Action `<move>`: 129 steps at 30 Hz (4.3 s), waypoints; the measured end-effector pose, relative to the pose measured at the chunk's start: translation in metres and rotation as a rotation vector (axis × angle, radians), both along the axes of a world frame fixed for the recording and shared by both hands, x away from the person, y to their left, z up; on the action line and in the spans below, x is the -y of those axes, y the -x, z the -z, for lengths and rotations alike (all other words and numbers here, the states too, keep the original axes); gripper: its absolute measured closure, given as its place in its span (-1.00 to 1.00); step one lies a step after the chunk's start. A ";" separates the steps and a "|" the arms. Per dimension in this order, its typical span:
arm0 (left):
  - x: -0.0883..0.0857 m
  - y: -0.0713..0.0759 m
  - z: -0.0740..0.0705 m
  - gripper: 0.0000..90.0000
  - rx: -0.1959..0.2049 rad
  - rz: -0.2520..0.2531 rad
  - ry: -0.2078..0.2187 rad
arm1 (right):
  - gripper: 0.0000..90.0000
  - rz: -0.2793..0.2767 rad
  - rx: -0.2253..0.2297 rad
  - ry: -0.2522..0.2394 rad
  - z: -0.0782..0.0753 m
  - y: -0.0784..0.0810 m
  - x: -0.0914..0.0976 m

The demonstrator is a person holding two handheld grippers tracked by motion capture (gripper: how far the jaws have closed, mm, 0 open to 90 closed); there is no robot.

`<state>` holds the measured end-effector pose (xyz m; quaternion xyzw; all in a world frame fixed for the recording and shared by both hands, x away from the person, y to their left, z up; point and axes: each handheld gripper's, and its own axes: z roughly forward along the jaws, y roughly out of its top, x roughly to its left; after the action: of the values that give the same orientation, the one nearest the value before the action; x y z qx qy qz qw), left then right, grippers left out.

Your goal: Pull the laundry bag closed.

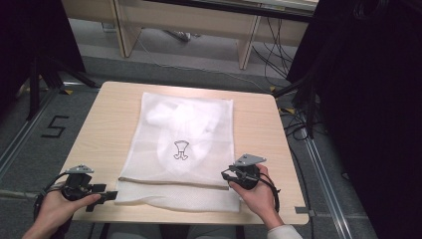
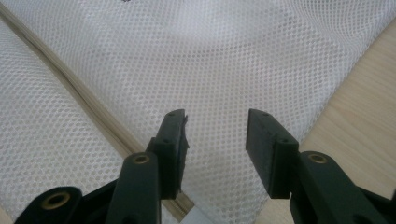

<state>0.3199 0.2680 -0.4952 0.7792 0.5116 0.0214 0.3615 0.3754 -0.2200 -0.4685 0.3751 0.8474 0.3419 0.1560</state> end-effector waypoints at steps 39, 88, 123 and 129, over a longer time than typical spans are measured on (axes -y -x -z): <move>0.001 -0.002 0.004 -0.34 0.010 -0.009 0.025 | 0.61 -0.549 0.008 0.031 -0.008 -0.002 -0.227; 0.005 -0.004 0.005 -0.27 -0.011 0.002 0.044 | 0.82 -0.568 -0.029 0.105 0.017 -0.019 -0.305; 0.023 -0.027 0.012 0.50 -0.024 0.001 0.150 | 0.82 -0.591 0.006 0.047 -0.010 -0.011 -0.288; 0.023 -0.027 0.014 0.35 -0.033 0.013 0.137 | 0.82 -0.584 0.000 0.039 -0.012 -0.010 -0.289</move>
<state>0.3471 0.2446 -0.5097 0.7561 0.5128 -0.0290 0.4057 0.3854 0.0685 -0.4569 0.1122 0.9259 0.3560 0.0580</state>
